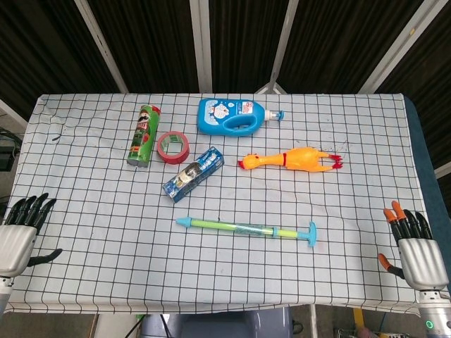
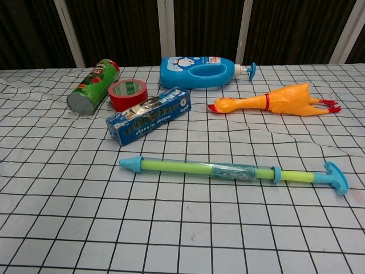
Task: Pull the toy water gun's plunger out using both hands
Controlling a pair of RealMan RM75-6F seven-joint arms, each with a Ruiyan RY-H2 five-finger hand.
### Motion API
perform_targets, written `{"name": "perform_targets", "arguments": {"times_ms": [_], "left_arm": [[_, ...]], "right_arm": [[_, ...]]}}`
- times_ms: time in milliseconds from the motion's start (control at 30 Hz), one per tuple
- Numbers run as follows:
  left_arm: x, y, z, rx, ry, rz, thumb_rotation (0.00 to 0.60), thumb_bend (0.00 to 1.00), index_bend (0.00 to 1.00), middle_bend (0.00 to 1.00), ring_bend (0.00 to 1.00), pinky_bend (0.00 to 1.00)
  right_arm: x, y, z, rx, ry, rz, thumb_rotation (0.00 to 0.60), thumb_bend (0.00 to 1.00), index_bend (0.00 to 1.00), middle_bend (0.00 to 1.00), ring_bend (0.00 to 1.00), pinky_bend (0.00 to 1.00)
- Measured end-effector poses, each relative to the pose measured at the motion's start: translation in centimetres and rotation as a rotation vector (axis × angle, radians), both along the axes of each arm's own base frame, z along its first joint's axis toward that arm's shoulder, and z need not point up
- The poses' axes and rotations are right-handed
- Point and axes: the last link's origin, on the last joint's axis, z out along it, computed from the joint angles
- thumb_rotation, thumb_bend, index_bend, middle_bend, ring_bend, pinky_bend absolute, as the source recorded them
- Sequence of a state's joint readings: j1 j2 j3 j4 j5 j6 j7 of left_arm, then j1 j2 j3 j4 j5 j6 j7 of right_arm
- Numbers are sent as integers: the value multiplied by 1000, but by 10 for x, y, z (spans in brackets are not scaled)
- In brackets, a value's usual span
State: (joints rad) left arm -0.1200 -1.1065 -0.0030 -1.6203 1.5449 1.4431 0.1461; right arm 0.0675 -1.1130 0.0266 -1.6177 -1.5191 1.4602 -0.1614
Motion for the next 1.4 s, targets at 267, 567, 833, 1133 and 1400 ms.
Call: {"name": "perform_targets", "arguments": {"times_ms": [267, 567, 833, 1133, 1400], "left_arm": [[-1, -2, 1, -5, 4, 13, 600, 26, 0, 0, 0, 0], [-2, -3, 4, 7, -9, 18, 600, 26, 0, 0, 0, 0], [1, -3, 5, 13, -12, 3, 600, 26, 0, 0, 0, 0], [2, -2, 4, 10, -8, -7, 600, 26, 0, 0, 0, 0], [-1, -1, 4, 11, -4, -3, 600, 40, 0, 0, 0, 0]], "right_arm": [[2, 0, -3, 14, -9, 11, 600, 303, 0, 0, 0, 0], [21, -6, -16, 51, -65, 76, 600, 303, 50, 0, 0, 0], [56, -23, -43, 148, -97, 116, 600, 304, 209, 0, 0, 0], [89, -40, -83, 212, -73, 148, 600, 303, 395, 108, 0, 0], [107, -44, -126, 265, -56, 160, 600, 304, 396, 111, 0, 0]]}}
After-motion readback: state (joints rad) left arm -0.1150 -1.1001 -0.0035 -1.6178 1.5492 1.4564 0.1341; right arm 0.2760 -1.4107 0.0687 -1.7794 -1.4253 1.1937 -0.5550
